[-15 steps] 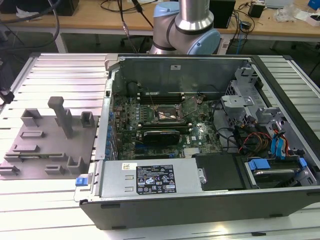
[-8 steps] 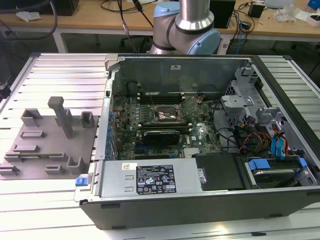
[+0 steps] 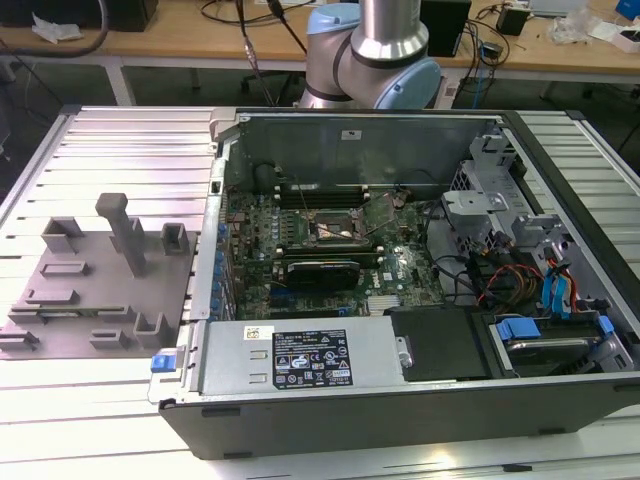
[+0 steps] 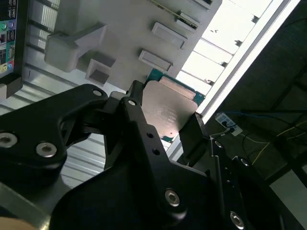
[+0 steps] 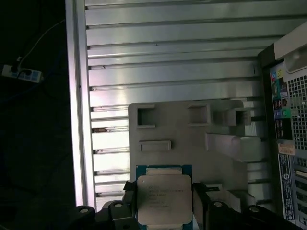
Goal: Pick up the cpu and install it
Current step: 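Pick up the cpu and move it towards the insertion slot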
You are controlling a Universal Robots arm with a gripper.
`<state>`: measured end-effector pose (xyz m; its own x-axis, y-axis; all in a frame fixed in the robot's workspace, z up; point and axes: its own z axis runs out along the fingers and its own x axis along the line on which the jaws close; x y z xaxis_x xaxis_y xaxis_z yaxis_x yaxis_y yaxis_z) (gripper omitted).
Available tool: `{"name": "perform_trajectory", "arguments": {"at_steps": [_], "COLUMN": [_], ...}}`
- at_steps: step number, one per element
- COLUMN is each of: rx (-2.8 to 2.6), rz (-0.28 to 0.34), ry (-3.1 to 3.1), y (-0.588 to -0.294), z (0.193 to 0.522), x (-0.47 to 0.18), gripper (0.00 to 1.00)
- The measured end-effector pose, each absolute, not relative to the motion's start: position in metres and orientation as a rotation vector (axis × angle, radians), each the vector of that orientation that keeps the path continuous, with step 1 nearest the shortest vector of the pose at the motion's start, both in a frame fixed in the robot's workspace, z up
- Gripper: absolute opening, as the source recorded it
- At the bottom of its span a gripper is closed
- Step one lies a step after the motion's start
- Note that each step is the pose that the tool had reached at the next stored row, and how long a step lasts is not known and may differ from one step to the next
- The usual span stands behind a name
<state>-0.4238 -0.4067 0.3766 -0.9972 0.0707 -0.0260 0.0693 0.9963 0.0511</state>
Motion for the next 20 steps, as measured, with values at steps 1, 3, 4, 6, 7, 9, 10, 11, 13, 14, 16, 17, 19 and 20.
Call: {"name": "perform_trajectory", "arguments": {"at_steps": [1,3,4,6,7,9,10,11,13,14,16,17,19,20], "rx": [0.109,0.109,0.109,0.109,0.109,0.109,0.109,0.109,0.109,0.109,0.109,0.109,0.109,0.109], "rz": [0.078,0.078,0.078,0.078,0.078,0.078,0.078,0.078,0.078,0.078,0.078,0.078,0.078,0.078], "ry": [3.111,3.111,3.111,3.111,3.111,3.111,3.111,3.111,3.111,3.111,3.111,3.111,3.111,3.111], "y": [-0.407,-0.407,-0.407,-0.407,-0.407,-0.407,-0.407,-0.407,-0.407,-0.407,-0.407,-0.407,-0.406,-0.407], "z": [0.382,0.396,0.401,0.409,0.414,0.421,0.428,0.433,0.440,0.441,0.441,0.441,0.441,0.441], "x": [-0.424,-0.424,-0.424,-0.424,-0.424,-0.424,-0.424,-0.424,-0.424,-0.424,-0.424,-0.424,-0.423,-0.422], "gripper": [0.55,0.55,0.55,0.55,0.55,0.55,0.55,0.55,0.55,0.55,0.55,0.55,0.55,0.55]}}
